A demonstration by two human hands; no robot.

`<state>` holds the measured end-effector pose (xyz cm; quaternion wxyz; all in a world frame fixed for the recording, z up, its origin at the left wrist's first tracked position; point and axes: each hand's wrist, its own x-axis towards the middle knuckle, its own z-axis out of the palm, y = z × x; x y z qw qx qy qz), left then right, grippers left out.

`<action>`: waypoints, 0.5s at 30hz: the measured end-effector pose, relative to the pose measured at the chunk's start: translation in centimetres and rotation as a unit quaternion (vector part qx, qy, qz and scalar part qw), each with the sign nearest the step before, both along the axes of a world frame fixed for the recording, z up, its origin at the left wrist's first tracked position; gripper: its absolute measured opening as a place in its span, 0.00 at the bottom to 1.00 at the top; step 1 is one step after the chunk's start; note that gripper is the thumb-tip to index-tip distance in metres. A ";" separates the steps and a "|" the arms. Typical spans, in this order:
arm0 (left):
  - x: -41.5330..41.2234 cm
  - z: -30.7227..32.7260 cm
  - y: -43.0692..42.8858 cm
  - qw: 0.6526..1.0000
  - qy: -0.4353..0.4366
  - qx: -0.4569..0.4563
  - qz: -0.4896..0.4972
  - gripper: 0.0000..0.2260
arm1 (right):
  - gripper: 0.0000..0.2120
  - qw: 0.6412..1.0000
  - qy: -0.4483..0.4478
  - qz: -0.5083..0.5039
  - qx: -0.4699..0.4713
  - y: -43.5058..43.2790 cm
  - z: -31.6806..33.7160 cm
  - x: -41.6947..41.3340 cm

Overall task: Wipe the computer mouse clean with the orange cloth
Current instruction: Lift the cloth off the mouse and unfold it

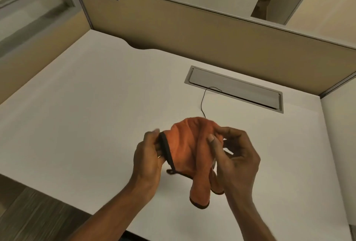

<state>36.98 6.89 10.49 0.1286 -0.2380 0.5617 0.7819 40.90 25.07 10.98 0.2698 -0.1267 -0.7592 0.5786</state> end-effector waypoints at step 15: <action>-18.1 0.1 -14.3 0.942 0.229 -0.229 -0.085 0.13 | 0.16 0.998 -0.040 0.054 0.011 -5.3 1.1 -16.0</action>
